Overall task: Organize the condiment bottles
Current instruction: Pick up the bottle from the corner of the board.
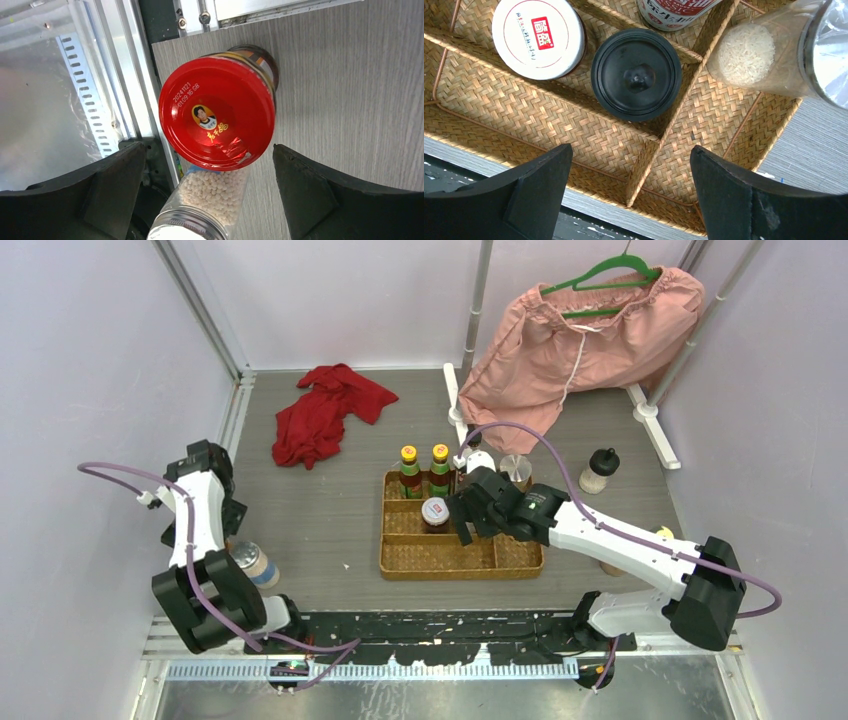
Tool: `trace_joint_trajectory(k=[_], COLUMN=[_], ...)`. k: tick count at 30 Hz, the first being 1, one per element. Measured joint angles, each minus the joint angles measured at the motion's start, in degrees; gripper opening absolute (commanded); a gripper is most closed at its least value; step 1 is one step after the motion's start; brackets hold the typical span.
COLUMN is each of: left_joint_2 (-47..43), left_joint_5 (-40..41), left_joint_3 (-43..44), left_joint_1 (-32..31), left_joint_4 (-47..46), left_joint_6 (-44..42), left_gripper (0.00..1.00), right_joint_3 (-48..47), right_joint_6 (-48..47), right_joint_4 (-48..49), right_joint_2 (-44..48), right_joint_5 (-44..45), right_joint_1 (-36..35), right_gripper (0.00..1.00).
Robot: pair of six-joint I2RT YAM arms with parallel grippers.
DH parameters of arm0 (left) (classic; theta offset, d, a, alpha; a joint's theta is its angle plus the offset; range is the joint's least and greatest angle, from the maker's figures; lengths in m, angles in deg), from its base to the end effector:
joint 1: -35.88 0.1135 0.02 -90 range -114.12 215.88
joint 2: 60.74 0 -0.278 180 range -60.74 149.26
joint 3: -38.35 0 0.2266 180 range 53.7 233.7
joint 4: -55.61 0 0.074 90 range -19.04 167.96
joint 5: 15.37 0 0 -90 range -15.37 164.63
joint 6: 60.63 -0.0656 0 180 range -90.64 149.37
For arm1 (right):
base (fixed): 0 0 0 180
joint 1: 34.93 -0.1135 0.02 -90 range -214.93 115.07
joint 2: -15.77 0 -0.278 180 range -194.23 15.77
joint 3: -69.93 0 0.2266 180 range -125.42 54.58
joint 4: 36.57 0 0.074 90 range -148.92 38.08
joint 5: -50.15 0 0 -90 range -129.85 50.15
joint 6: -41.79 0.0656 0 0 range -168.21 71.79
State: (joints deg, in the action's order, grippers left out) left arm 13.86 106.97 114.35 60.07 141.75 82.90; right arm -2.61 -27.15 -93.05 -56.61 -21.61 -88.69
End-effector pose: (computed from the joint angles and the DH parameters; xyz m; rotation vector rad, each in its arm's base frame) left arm 0.1540 0.1076 0.2582 -1.7952 2.1683 0.7568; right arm 0.1573 0.1798 0.2657 -0.5836 2.4181 0.1401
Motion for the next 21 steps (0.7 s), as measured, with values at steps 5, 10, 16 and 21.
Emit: trace_joint_trajectory(k=[5,10,16,21], left_joint_2=[1.51,1.68,1.68,1.66], left_joint_5=[0.96,2.16,2.16,0.57], left_joint_3=[2.1,2.82,2.99,2.82], left_joint_1=[0.07,0.35,2.34,5.2], left_joint_4=[-0.31,-0.46,-0.72,-2.54], left_joint_6=[-0.46,-0.66,-1.44,-3.08], left_gripper=[1.0,1.0,1.0,1.0], right_joint_3=[0.0,0.0,0.0,0.0], right_joint_6=[-0.2,-0.42,-0.81,-1.03], right_joint_4=[-0.02,0.0,0.11,0.39], right_joint_2=[0.0,0.0,-0.13,-0.5], right_joint_5=[0.0,0.0,-0.15,-0.33], right_joint_1=[0.26,0.55,0.74,1.01], right_gripper=[0.93,0.93,0.93,0.93])
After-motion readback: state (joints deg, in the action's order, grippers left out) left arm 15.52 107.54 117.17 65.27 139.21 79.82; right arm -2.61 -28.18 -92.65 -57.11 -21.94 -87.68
